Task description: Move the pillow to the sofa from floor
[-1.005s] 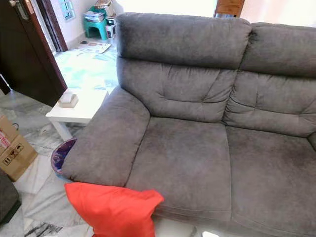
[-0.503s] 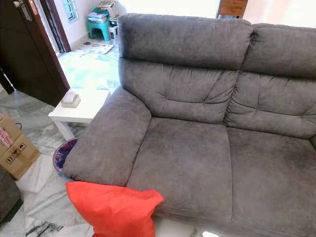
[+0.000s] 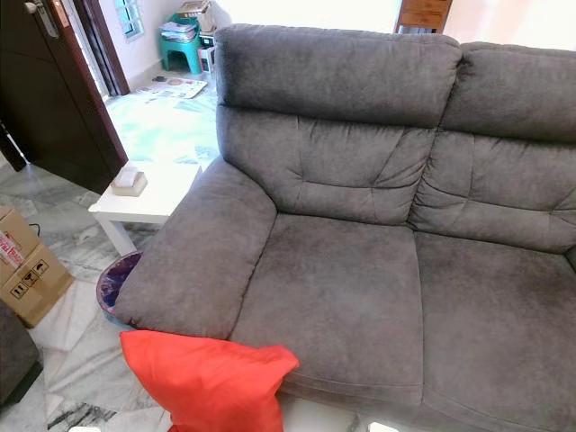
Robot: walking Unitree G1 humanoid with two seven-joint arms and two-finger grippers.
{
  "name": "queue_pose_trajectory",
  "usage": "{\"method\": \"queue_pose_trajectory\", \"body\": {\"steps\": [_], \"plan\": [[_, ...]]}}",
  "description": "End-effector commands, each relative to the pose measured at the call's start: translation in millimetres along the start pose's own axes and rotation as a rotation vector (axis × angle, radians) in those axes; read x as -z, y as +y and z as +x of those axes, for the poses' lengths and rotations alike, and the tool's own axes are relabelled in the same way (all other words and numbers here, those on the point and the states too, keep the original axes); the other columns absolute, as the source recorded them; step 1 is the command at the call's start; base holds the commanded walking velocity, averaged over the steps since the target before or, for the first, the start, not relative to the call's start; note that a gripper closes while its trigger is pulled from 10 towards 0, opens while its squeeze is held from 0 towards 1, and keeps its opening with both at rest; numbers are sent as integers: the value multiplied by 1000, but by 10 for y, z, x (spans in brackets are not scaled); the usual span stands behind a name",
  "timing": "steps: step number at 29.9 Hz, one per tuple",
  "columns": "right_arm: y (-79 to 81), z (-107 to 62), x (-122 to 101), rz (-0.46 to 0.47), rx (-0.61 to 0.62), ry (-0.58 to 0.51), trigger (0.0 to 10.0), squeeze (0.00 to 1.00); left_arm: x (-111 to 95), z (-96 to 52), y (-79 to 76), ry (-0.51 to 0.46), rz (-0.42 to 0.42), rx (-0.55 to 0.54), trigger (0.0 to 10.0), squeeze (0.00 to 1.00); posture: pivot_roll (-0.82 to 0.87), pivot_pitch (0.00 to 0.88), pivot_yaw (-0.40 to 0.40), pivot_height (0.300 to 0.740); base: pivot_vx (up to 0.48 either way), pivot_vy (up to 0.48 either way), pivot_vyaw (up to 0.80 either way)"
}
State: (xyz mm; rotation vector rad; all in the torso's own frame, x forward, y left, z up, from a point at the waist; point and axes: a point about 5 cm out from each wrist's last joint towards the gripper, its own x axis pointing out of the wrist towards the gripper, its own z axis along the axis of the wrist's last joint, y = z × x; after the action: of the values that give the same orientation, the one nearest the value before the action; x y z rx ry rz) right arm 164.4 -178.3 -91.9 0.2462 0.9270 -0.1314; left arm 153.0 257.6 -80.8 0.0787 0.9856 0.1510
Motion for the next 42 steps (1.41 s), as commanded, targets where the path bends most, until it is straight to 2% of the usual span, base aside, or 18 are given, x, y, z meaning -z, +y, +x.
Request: {"method": "queue_pose_trajectory", "body": {"steps": [1,5,12,22,26,33,40,42], "plan": [[-12,-11,53,23,7,19,10000,0,158,-38,57,53,-7,-10,10000,0,104,71,34,740,0,0,0],[-9,-8,42,28,6,14,10000,0,260,-63,38,67,-8,-9,10000,0,95,77,38,740,0,0,0],[-12,-8,41,29,10,14,10000,0,270,-60,7,73,-10,-6,10000,0,98,76,38,740,0,269,0],[-1,-9,50,35,9,14,10000,0,289,-89,149,78,-7,-17,10000,0,100,85,45,740,0,425,0],[-5,-10,55,34,9,16,10000,0,275,-82,135,77,-7,-16,10000,0,104,87,44,740,0,424,0],[3,-10,56,33,4,16,10000,0,202,-32,-58,65,-6,4,10000,0,110,90,45,740,0,408,0],[0,-10,55,35,7,16,10000,0,158,-4,-239,52,2,19,10000,0,113,88,44,740,0,0,0],[-5,-10,46,43,11,6,10000,0,113,12,-360,36,-13,33,10000,0,119,87,41,740,0,0,0]]}}
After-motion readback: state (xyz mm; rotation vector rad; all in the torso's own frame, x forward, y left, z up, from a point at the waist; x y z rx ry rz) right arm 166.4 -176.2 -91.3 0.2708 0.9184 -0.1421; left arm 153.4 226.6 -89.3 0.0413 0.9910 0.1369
